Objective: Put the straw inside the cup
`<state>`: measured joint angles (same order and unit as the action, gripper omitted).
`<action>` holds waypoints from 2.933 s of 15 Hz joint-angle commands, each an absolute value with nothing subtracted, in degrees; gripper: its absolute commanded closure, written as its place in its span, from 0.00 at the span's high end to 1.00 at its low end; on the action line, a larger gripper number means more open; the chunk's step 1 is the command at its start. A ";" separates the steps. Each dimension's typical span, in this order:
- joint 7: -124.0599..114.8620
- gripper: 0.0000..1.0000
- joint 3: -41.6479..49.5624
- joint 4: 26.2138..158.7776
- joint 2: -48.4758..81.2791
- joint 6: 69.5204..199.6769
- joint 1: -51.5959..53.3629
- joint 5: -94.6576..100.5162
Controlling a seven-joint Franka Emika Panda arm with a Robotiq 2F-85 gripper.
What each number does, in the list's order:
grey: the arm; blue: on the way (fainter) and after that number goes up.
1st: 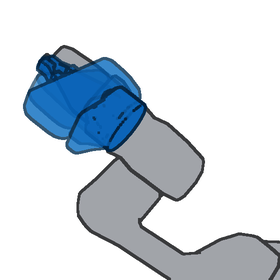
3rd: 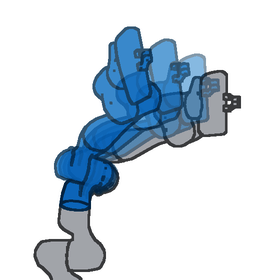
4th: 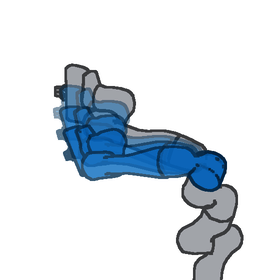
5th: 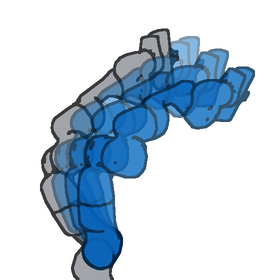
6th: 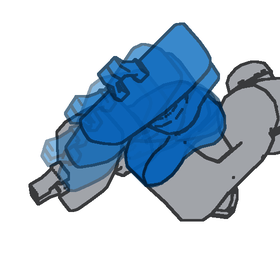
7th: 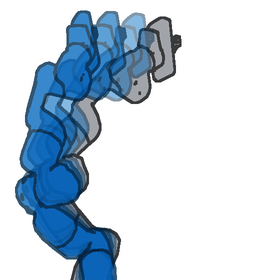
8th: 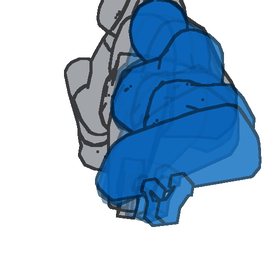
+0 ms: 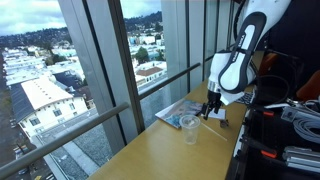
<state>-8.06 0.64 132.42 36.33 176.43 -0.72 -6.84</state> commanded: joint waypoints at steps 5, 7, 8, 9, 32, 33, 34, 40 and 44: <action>-8.19 1.00 1.09 128.95 43.39 180.89 1.76 -6.94; -8.12 1.00 0.97 128.19 44.23 180.87 1.60 -6.97; -8.08 1.00 0.88 127.77 44.61 180.85 1.42 -6.99; -8.01 1.00 0.86 127.29 45.02 180.82 1.31 -6.96; -10.53 0.00 3.73 131.33 41.05 179.02 6.37 -7.94; -11.26 0.00 4.04 132.75 39.06 178.17 7.39 -8.19; -12.82 0.00 5.33 134.90 35.81 176.71 9.64 -8.69; -20.43 0.00 13.37 142.85 17.50 166.84 19.84 -4.73; -33.25 0.00 17.49 143.90 4.68 150.01 22.97 9.05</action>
